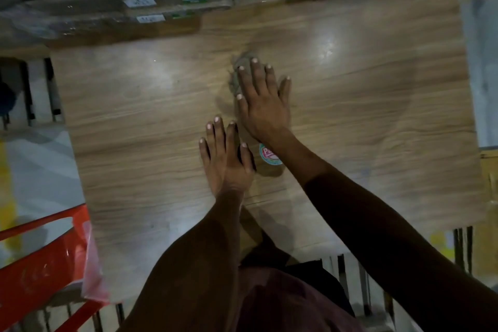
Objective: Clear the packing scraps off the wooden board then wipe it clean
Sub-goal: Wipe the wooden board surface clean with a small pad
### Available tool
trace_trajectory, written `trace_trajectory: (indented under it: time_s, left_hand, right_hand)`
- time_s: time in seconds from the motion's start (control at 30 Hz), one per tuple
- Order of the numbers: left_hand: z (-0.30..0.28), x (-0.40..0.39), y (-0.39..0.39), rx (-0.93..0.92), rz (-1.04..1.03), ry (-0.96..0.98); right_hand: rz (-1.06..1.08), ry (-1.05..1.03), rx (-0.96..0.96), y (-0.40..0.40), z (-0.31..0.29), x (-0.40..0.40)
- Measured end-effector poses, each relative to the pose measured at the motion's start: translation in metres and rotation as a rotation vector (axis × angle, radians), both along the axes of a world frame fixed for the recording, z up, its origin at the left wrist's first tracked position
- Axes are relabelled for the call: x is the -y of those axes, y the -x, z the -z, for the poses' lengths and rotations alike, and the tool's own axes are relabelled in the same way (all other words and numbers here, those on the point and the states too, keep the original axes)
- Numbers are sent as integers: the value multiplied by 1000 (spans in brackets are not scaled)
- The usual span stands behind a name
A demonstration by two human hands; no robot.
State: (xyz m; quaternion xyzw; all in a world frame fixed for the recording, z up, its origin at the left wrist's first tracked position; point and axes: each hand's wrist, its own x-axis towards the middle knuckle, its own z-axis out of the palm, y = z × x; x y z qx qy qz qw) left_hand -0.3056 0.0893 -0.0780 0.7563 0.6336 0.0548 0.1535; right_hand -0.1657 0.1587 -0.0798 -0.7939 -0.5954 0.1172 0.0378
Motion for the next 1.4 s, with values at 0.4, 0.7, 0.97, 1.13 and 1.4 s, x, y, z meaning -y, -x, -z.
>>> trace_trajectory:
  time_s: [0.4,0.7,0.97,1.13,1.4]
  left_hand:
    - [4,-1,1,43,-5,-55]
    - [2,-1,0,44,4,0]
    - [1,-1,2,17,10,4]
    - [2,0,2,16,10,3]
    - [3,-1,1,30,10,-15]
  right_hand:
    - [332,-19,-44,-31,2,-61]
    - [206,-40,-11,-58,6,-76]
    - [147,-2,-45,-50,0,-84]
    - [101,-31,8,-69,2,-79]
    - [217,-19,-17,-60,2,-84]
